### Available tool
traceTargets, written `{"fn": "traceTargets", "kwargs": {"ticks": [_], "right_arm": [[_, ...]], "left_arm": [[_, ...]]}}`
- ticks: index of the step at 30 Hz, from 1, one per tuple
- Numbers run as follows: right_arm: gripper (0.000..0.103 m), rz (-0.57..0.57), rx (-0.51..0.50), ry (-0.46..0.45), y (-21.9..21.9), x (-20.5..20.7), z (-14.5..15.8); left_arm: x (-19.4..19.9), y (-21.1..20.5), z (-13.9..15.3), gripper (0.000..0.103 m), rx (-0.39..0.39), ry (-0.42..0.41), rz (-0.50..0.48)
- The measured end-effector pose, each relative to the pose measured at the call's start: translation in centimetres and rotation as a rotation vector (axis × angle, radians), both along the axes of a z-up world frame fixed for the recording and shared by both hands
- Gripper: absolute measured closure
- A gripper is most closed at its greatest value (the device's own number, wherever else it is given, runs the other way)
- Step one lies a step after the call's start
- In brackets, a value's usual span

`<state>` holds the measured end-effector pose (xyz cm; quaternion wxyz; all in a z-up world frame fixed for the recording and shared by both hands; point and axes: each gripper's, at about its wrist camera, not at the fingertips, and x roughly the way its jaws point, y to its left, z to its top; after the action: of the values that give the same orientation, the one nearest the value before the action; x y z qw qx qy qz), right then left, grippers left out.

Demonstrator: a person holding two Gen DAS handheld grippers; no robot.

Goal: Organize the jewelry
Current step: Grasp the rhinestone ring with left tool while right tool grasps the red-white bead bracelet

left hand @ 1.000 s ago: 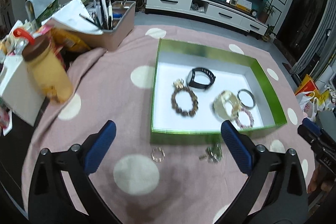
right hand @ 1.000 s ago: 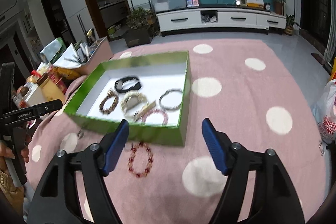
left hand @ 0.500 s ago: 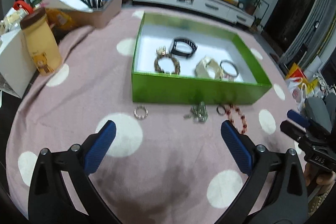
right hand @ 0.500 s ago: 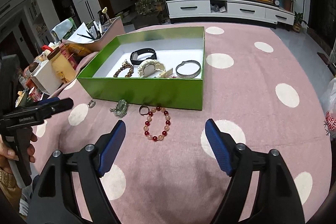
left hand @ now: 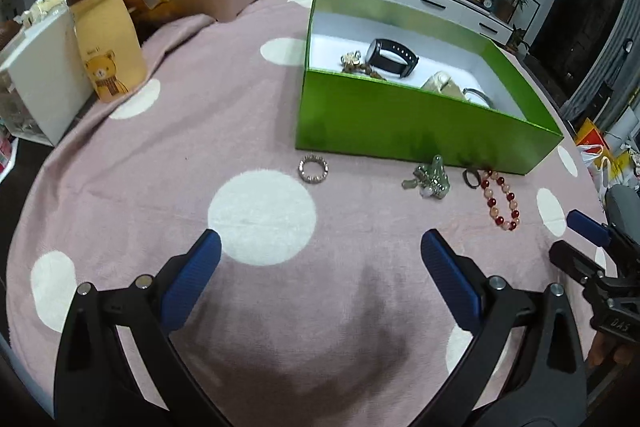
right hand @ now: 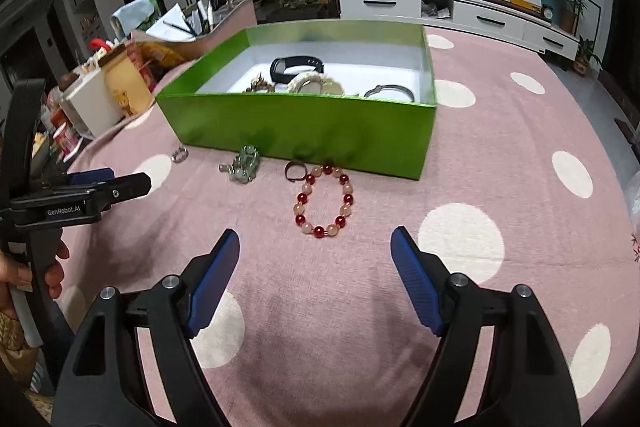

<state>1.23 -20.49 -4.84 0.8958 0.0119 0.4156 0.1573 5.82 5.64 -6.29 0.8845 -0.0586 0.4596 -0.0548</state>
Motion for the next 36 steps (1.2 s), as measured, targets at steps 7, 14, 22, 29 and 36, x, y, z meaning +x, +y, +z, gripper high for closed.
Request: {"fn": "traceTargets", "kwargs": {"ticks": [7, 14, 22, 29, 36], "right_arm": [[0.037, 0.045, -0.026, 0.008, 1.3, 0.9, -1.1], [0.054, 0.095, -0.053, 0.002, 2.7, 2.2, -1.8], [0.071, 0.122, -0.098, 0.018, 3.5, 3.8, -2.9], [0.09, 0.123, -0.136, 0.01, 4.0, 4.5, -3.4], [0.096, 0.102, -0.107, 0.009, 3.6, 4.8, -3.4]], "left_arm": [[1.0, 0.0, -0.2, 0.01, -0.004, -0.005, -0.015], [2.7, -0.2, -0.7, 0.028, 0.014, 0.001, -0.023], [4.7, -0.7, -1.4, 0.045, 0.056, -0.001, -0.05], [5.5, -0.8, -2.2, 0.055, 0.08, 0.009, -0.067], [5.7, -1.3, -2.4, 0.069, 0.138, -0.017, -0.089]]}}
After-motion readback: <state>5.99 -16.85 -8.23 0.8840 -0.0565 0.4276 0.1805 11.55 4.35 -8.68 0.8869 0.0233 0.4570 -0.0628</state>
